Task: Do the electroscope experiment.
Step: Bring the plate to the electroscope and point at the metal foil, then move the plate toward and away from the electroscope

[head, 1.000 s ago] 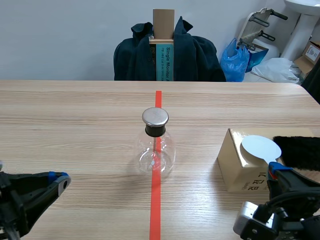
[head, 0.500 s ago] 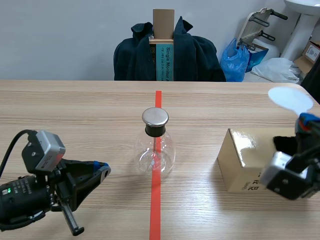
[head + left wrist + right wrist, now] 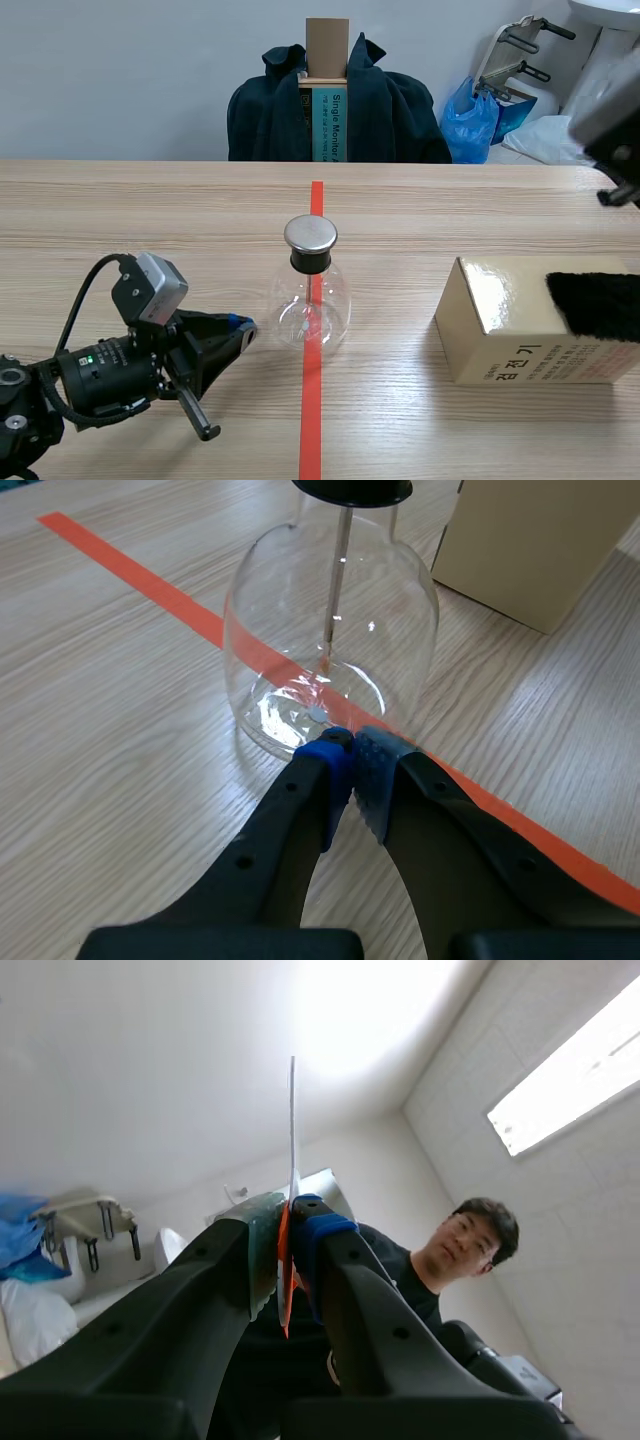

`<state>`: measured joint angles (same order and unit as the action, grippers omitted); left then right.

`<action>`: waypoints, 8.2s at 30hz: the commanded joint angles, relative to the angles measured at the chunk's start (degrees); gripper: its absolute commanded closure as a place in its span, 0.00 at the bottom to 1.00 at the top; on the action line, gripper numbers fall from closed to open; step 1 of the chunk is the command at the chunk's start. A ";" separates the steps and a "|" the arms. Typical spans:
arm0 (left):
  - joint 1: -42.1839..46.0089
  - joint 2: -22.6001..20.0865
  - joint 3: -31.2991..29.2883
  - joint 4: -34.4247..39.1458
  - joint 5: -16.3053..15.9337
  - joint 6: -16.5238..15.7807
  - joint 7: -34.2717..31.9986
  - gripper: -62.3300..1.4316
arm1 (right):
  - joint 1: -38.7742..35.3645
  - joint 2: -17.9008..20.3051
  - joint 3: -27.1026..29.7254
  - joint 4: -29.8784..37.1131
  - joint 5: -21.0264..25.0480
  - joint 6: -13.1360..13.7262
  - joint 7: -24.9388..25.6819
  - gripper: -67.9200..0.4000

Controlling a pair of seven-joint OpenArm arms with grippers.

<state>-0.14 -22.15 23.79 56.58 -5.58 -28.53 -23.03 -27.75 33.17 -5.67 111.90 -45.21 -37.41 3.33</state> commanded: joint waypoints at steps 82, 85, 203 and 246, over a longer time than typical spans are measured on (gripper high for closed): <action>-0.20 0.52 0.66 1.07 -0.59 3.98 -0.11 0.91 | 22.69 -9.97 -23.19 -37.07 -1.18 -5.22 31.95 0.98; -0.20 0.52 0.66 1.07 -0.59 3.98 -0.11 0.91 | 22.69 -9.94 -24.52 -37.70 -2.54 -5.03 30.16 0.98; -0.20 0.52 0.66 1.07 -0.59 3.98 -0.11 0.91 | 23.63 -9.51 -26.75 -38.84 -15.28 0.76 32.04 0.98; -0.20 0.52 0.66 1.07 -0.59 3.98 -0.11 0.91 | 23.78 -9.51 -26.75 -38.84 -10.91 0.76 8.28 0.98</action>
<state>-0.14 -21.43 24.36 56.55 -5.61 -24.23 -22.55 -5.28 23.03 -32.49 72.84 -56.31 -35.99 11.46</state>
